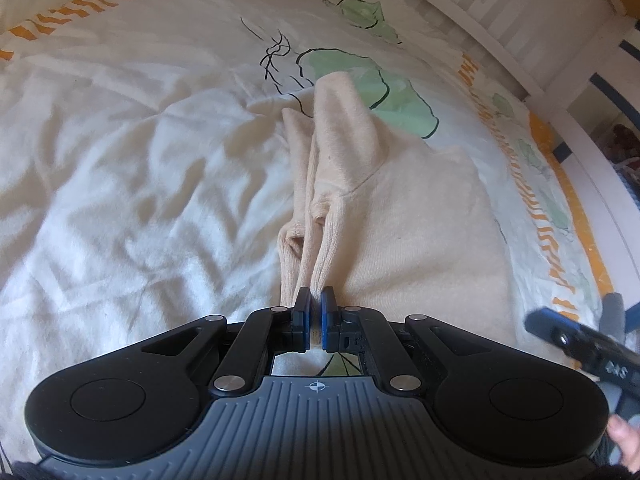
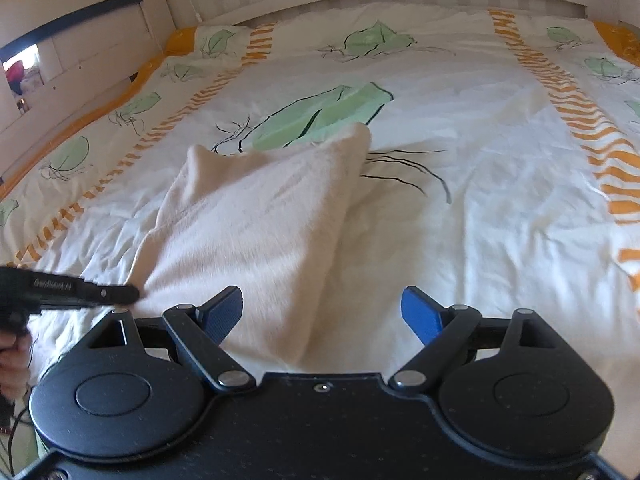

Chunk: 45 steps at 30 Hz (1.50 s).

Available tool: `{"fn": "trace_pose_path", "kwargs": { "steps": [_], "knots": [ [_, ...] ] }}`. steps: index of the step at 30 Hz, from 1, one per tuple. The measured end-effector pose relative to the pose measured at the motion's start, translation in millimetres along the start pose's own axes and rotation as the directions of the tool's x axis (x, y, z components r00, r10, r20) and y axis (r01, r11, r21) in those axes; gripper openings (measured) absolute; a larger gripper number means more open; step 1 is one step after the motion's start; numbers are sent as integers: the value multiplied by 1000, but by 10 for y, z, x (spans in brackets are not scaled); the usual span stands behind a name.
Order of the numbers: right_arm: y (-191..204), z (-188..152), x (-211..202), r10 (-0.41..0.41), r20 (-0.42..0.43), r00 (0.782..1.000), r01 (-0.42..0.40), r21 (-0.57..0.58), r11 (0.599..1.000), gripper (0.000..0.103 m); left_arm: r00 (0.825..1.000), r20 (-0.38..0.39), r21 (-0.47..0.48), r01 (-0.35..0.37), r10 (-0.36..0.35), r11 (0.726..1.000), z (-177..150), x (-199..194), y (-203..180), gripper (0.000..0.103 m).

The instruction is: Fold small clothes

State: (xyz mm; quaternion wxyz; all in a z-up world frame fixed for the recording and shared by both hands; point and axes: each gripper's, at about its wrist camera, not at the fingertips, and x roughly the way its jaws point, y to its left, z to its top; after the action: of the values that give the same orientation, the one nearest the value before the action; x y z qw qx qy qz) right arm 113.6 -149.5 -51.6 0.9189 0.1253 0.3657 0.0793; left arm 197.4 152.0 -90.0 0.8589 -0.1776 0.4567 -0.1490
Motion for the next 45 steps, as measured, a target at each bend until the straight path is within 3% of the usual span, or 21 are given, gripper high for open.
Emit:
{"fn": "trace_pose_path", "kwargs": {
  "steps": [5, 7, 11, 12, 14, 16, 18, 20, 28, 36, 41, 44, 45],
  "knots": [
    [37, -51, 389, -26, -98, 995, 26, -7, 1000, 89, 1000, 2, 1, -20, 20, 1000, -8, 20, -44, 6],
    [76, -122, 403, -33, -84, 996, 30, -35, 999, 96, 1000, 3, 3, -31, 31, 1000, -15, 30, -59, 7],
    [136, -159, 367, -43, -91, 995, 38, -60, 997, 98, 999, 9, 10, -39, 39, 999, -19, 25, -110, 11],
    [126, -163, 355, -39, -91, 995, 34, -57, 998, 98, 999, 15, 15, -41, 41, 999, -22, 12, -120, 14],
    [96, -171, 326, -26, -90, 996, 22, -43, 999, 98, 996, 39, 28, -79, 78, 996, -26, -40, -176, 46],
    [63, -172, 291, -7, -88, 996, 5, -30, 1000, 98, 989, 87, 52, -125, 120, 991, -32, -129, -240, 50],
    [47, -152, 259, 11, -83, 996, -13, -16, 1000, 98, 984, 138, 77, -128, 116, 989, -21, -241, -307, 52],
    [19, -152, 204, 33, -73, 997, -32, 6, 999, 98, 977, 178, 98, -136, 117, 986, 27, -317, -382, 62],
    [-108, -75, 25, 58, 8, 998, -58, 67, 996, 102, 965, 239, 205, -156, 106, 966, 403, -192, -779, 68],
    [-204, 138, 92, 69, 21, 997, -71, 96, 993, 102, 971, 202, 275, -184, 130, 944, 657, 324, -941, 69],
    [-197, 259, 199, 72, 9, 997, -72, 75, 995, 102, 949, 189, 205, -288, 251, 936, 847, 629, -661, 69],
    [-171, 315, 260, 77, 5, 997, -77, 54, 996, 102, 939, 112, 108, -337, 325, 935, 903, 778, -346, 71],
    [-162, 333, 287, 77, 2, 997, -77, 45, 996, 102, 944, 101, 90, -322, 313, 942, 892, 795, -252, 71]
  ]
}}
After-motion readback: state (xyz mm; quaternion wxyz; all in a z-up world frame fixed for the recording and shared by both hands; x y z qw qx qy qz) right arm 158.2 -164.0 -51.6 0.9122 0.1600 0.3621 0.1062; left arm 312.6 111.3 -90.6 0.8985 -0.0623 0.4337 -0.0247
